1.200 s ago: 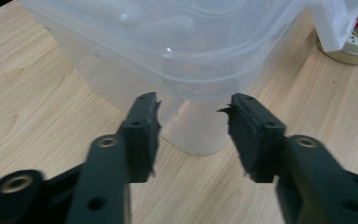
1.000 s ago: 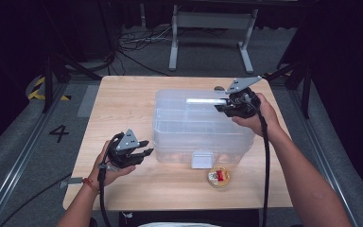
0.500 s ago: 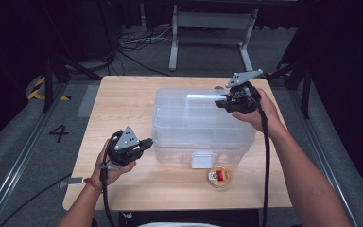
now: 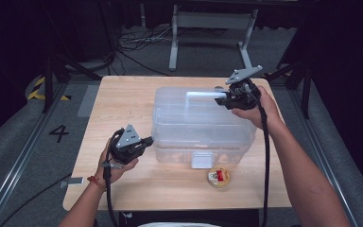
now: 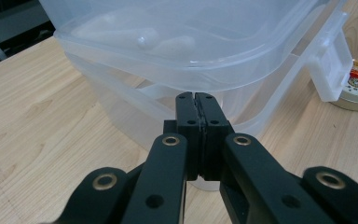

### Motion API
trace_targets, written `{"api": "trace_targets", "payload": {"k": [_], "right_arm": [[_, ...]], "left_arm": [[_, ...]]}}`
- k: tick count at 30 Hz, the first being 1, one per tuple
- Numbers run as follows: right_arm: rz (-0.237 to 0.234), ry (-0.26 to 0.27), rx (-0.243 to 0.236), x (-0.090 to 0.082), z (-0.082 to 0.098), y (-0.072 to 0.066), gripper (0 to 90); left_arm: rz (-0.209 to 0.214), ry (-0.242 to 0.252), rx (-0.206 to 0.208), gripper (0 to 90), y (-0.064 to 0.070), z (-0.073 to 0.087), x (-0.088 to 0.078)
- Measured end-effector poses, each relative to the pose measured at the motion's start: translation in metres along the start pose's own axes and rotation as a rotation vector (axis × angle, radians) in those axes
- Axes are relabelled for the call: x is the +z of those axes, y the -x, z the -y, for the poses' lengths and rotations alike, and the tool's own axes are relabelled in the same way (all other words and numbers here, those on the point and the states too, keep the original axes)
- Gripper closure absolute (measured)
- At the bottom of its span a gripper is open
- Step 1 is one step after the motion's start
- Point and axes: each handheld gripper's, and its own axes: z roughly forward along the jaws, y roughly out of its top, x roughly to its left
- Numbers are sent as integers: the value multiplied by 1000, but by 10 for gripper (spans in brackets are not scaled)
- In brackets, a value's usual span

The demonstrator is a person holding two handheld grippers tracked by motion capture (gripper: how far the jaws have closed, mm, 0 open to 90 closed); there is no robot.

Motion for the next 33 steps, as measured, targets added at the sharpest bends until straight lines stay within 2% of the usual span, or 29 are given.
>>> {"api": "trace_targets", "payload": {"k": [2,7,8,10,11,13,16,20,22,25,28,33], "right_arm": [[3,-1,-3,0,0,0,715],[12,-1,-6,0,1,-2,711],[11,-8,-12,0,1,-3,702],[20,-38,-30,1,2,-5,624],[28,-52,-36,2,3,-7,648],[13,-52,-30,0,4,-6,655],[10,-26,-33,-5,7,-4,634],[13,5,-14,-12,10,0,600],[13,23,-27,-17,12,0,580],[24,57,-21,-29,16,0,562],[32,99,-12,-43,24,2,561],[71,155,-3,-62,43,5,531]], "left_arm": [[1,16,-10,893,0,-1,0],[-10,13,-9,894,-1,0,1],[-11,8,-9,894,-1,1,1],[-14,3,-7,893,-1,2,1],[-21,-1,0,893,-1,3,1],[-23,7,-7,894,-1,3,0],[-24,22,-15,895,-3,2,-2],[-26,18,-12,895,-2,2,-1],[-24,18,-13,895,-3,2,-1],[-25,19,-11,895,-3,2,-1],[-26,17,-8,895,-3,2,-1],[-31,19,-3,895,-3,1,0]]}}
